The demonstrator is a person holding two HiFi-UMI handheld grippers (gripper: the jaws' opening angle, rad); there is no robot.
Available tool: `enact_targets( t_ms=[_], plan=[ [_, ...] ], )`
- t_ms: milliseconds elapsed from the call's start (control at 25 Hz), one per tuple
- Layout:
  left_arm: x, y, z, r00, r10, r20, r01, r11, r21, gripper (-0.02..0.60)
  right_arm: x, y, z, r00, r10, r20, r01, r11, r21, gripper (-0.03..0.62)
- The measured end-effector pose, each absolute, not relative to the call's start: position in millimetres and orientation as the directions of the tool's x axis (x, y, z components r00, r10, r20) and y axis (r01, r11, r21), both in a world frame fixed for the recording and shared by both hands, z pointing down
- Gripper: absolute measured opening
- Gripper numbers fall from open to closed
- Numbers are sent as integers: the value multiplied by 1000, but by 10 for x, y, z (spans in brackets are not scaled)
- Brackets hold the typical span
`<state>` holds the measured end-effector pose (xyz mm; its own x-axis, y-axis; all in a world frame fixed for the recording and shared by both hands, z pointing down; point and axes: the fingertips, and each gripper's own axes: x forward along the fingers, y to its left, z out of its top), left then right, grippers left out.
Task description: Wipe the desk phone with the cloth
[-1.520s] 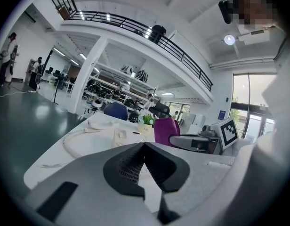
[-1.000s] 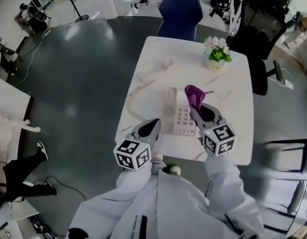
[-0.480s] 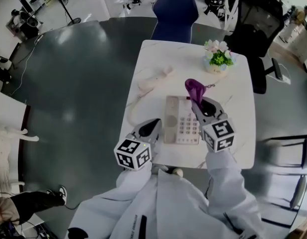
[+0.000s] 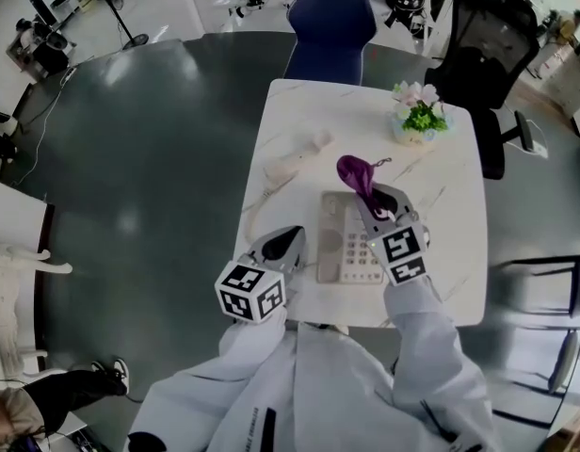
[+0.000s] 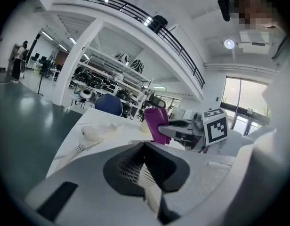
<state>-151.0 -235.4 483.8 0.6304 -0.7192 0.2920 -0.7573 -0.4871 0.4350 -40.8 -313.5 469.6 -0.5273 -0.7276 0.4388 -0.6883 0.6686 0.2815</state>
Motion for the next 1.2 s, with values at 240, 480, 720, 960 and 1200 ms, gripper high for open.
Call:
enact_targets(
  t_ms=[240,480,720,960,1200],
  plan=[
    [-1565,-2431,4902,647,-703,296,-744,-498,445,-3,-565,-3140,4943,-522,-688,504,-644,706,295,38],
    [-1584,-2455,4958,664,-684,300,-731,-511,453,-3,-646,-3101,5126,-512,-641,571,-625,735,264,38],
    [-1616,-2449,5009,676,-670,306,-721,-515,464,-2,-703,-3043,5293,-497,-585,641,-605,763,227,38],
    [-1644,-2452,5058,677,-671,304,-719,-512,470,-2,-713,-3044,5373,-489,-557,671,-612,767,192,38],
    [-1616,-2399,5048,678,-670,301,-718,-515,469,-2,-717,-2994,5403,-488,-536,689,-605,776,175,38]
  ],
)
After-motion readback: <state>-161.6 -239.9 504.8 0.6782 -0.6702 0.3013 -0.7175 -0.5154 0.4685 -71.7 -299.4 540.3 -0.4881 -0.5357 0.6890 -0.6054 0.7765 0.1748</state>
